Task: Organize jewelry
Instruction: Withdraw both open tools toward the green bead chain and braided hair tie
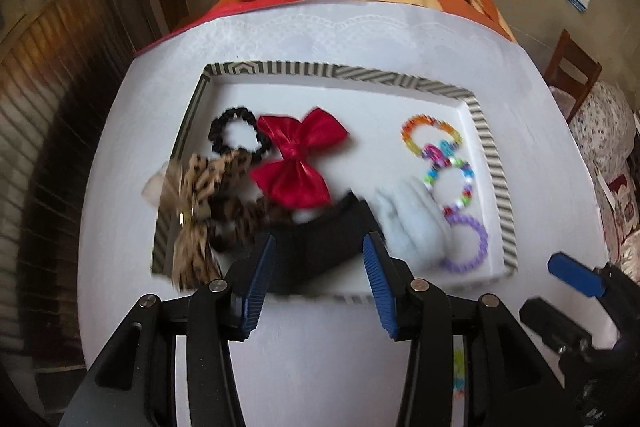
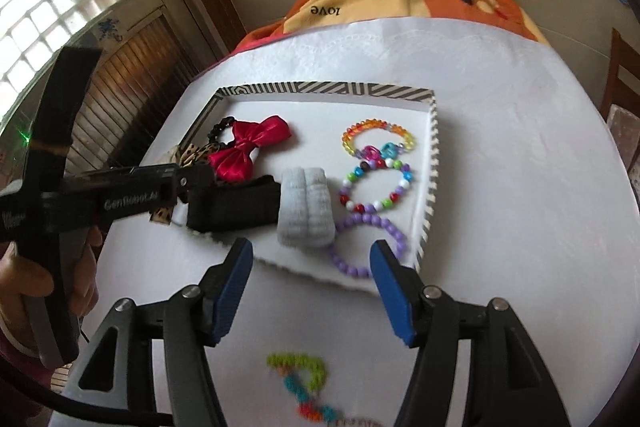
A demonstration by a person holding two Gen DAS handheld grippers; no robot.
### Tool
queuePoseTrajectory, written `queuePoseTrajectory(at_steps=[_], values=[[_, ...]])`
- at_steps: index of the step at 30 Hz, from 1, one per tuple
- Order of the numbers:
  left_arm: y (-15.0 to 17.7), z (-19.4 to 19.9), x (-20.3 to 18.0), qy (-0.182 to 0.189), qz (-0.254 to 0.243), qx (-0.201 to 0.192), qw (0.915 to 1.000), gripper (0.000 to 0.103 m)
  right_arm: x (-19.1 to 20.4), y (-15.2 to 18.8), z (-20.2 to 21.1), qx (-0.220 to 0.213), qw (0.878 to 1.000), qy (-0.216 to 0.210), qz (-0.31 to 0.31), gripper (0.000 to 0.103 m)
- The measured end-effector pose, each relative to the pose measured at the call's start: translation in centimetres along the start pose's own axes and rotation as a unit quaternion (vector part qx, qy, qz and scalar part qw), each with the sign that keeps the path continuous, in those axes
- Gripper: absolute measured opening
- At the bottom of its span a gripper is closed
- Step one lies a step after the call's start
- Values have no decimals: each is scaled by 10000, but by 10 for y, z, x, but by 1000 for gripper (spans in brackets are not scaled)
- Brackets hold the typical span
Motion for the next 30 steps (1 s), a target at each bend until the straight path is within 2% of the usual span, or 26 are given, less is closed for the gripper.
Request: queuePoseTrajectory(at_steps=[10,16,22,27,30], values=[[51,36,-29,-170,-89,-197,9996,36,-23,61,46,-84,9997,210,-130,65],[82,44,-46,11,-109,-109,9999,36,-36,100,60,52,9993,374,-79,67],[111,40,-61,169,-116,116,9997,36,-45,140,47,365,9981,493,42,67],[129,29,-66,331,-1,361,9988,36,-49,156,26,495,9975,497,44,67],[137,18,-68,394,91,525,9978,36,-48,160,10,527,9963,649,173,66]])
Point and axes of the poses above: each gripper's, at about its wrist camera, not at the fingertips, and z roughly against the way its jaws point, x to its left, y to its underside, the point moved 5 cm from there along -z, roughly the way its jaws point, and after that the axes turned 8 degrees about x, right-handed, at the moved point
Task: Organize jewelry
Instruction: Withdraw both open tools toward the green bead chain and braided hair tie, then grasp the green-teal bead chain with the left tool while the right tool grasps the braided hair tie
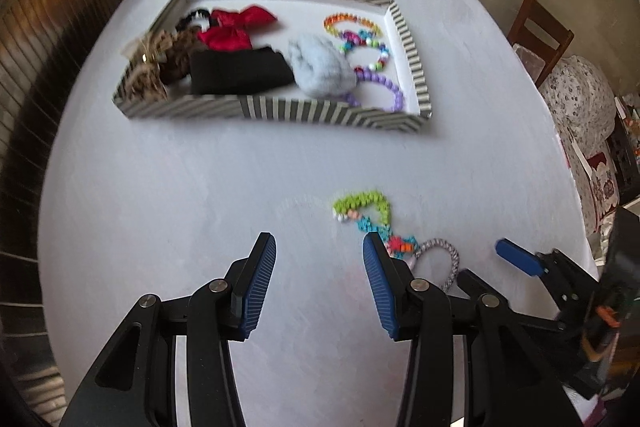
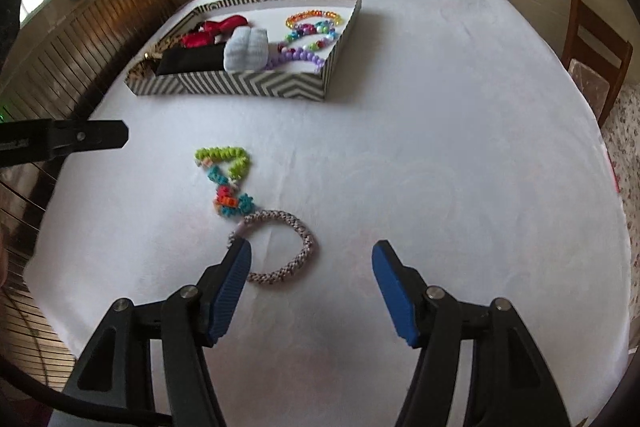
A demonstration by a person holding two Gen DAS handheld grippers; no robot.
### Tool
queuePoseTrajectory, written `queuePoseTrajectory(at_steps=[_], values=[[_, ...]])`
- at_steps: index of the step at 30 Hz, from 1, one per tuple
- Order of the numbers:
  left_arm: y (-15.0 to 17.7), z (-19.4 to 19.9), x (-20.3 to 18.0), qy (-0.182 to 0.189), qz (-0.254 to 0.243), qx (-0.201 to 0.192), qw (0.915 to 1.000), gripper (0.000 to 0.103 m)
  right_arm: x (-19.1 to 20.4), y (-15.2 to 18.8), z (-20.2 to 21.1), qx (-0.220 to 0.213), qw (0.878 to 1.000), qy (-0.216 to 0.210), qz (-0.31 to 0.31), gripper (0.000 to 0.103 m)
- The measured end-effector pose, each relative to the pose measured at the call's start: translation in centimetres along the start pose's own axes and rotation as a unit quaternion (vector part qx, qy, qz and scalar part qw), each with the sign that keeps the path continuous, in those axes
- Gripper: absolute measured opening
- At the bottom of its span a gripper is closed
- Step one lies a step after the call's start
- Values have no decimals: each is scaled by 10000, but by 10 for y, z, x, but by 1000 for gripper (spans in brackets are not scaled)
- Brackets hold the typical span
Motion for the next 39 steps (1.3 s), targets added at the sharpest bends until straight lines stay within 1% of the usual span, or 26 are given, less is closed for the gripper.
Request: queuePoseTrajectory(at_steps=[1,3,4,5,6,9,11,14,16,19,22,30,34,39], values=[[0,-3,1,36,56,44,10000,36,0,0,-7,54,10000,66,33,64],[0,-12,3,132,202,142,9996,36,1,0,-18,125,9998,107,76,54],[-1,-16,5,157,259,193,9994,36,2,0,-22,139,9998,120,100,51],[-2,-19,6,179,298,220,9992,36,1,1,-26,167,9997,155,126,44],[-4,-22,6,214,351,244,9989,36,2,2,-25,62,9995,231,205,39],[-11,-34,4,290,422,333,9981,36,-1,5,-24,100,9989,362,293,27],[-13,-40,2,340,440,384,9977,36,-7,6,-22,163,9988,395,240,27],[-17,-49,-2,387,484,442,9971,36,-16,7,-20,191,9995,252,63,27],[-20,-56,-3,357,510,516,9967,36,-19,7,-19,188,9997,141,-57,27],[-21,-65,-4,309,541,616,9962,36,-20,8,-19,204,9997,98,-93,28],[-19,-71,-8,206,467,657,9965,36,-18,6,-20,196,9997,72,-83,29],[-18,-73,-16,-37,275,617,9977,36,-17,2,-22,174,9998,92,-74,29],[-19,-73,-18,-45,265,663,9974,36,-17,2,-22,176,9998,88,-89,29],[-18,-71,-15,-96,250,651,9975,36,-16,1,-23,181,9998,52,-87,32]])
Point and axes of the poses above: each gripper's, at about its wrist camera, not at the fingertips, and z roughly against the way its jaws point, x to its left, y to its underside, the point moved 5 cm from there along -z, roughly the way its jaws point, and after that the axes turned 8 degrees about x, right-handed, at the moved point
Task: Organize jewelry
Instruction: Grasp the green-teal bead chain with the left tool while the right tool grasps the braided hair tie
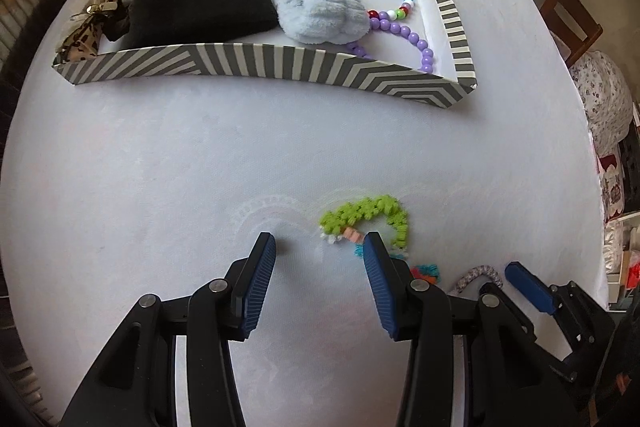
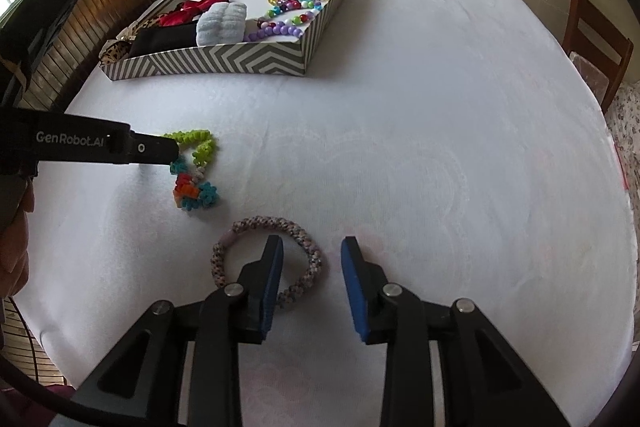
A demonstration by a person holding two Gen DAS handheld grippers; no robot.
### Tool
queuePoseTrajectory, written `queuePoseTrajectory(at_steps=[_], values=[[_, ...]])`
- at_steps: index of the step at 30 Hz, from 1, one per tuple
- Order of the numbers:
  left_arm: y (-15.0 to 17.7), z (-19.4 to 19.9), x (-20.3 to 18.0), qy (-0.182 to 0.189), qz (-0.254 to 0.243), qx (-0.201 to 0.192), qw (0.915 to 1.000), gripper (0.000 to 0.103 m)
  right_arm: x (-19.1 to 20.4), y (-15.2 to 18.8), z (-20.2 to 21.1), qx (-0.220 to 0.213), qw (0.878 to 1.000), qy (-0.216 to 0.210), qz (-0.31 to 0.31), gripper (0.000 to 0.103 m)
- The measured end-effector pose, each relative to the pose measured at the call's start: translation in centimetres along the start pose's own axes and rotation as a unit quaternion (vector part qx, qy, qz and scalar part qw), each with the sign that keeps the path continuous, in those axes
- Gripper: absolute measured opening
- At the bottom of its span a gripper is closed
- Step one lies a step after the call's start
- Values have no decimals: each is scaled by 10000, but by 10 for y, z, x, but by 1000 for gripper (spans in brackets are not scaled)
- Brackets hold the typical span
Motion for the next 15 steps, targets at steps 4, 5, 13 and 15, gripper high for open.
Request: queuePoseTrajectory(at_steps=[4,5,13,15], values=[[3,1,6,-20,12,-19,10000,36,0,0,-1,-36,10000,26,22,33],[3,0,6,-37,7,-34,10000,36,1,0,-1,-56,10000,35,28,33],[8,0,-6,88,-312,-155,9994,0,2,-1,-2,-30,9999,14,122,9],[9,5,-3,90,-363,-240,9990,0,3,-1,4,-86,9999,-16,126,9]])
Point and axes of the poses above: each gripper's, at about its wrist camera, not at the fingertips, and z roughly against the way its jaws point, x to its left, y to its underside, the point moved 5 cm from there along -z, roughly the way its jaws point, and after that the axes turned 8 degrees about x, right-handed, at the moved point
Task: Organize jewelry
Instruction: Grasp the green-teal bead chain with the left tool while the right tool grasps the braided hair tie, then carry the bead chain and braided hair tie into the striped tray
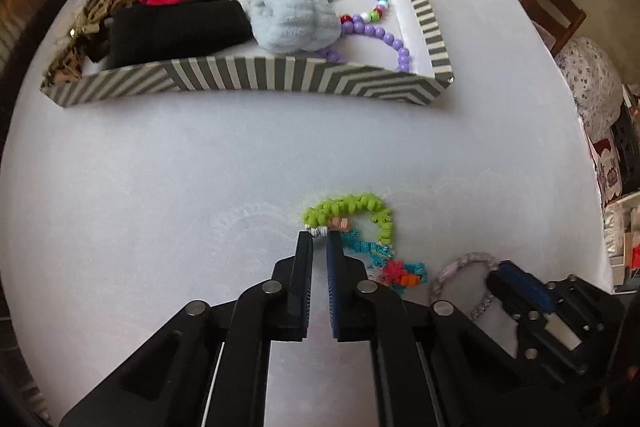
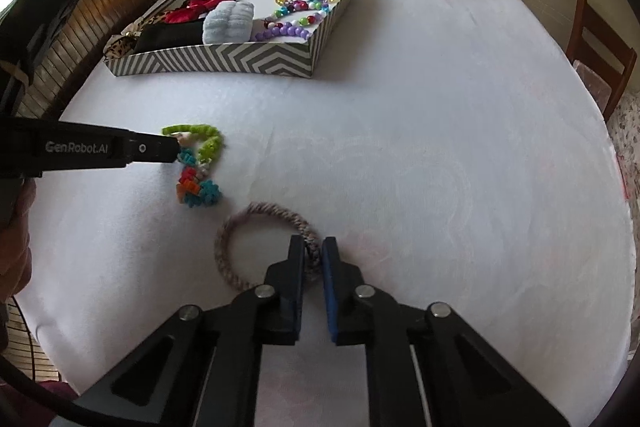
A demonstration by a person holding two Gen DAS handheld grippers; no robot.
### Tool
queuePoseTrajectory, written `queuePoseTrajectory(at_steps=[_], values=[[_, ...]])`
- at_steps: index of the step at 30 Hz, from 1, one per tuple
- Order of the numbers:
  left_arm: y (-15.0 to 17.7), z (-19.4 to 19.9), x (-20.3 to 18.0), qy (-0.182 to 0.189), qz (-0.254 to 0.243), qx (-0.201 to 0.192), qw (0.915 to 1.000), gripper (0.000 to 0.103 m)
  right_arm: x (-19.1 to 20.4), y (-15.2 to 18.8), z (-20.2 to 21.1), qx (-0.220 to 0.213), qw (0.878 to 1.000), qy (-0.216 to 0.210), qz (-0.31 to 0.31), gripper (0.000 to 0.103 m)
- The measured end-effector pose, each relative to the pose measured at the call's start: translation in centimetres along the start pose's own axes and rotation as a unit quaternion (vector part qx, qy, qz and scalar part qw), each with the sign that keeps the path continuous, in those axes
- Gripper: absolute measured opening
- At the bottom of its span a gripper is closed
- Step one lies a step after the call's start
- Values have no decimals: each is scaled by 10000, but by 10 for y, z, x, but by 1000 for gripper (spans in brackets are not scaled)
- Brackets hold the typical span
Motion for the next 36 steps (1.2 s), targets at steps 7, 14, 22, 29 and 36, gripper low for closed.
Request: queuePoseTrajectory(at_steps=[7,14,22,29,36], values=[[-7,32,10,170,-33,-260,9995,0,2,-12,34,-352,9990,-251,-80,8],[-16,67,18,185,1,-557,9983,0,-1,-24,53,-545,9978,-354,-109,8],[-19,87,24,157,38,-746,9971,0,-5,-14,9,164,9996,-215,26,46],[-20,102,21,159,30,-850,9962,0,-2,-12,-7,187,9986,276,404,8],[-33,116,27,102,48,-997,9949,0,1,-34,32,-260,9993,-116,249,8]])
Point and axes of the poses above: each gripper's, at about its wrist camera, not at the fingertips, and z roughly against the way its jaws point, x to its left, y to its underside, the point moved 5 cm from there along -z, roughly the way its jaws point, and after that the axes turned 8 degrees about x, right-handed, at the moved point
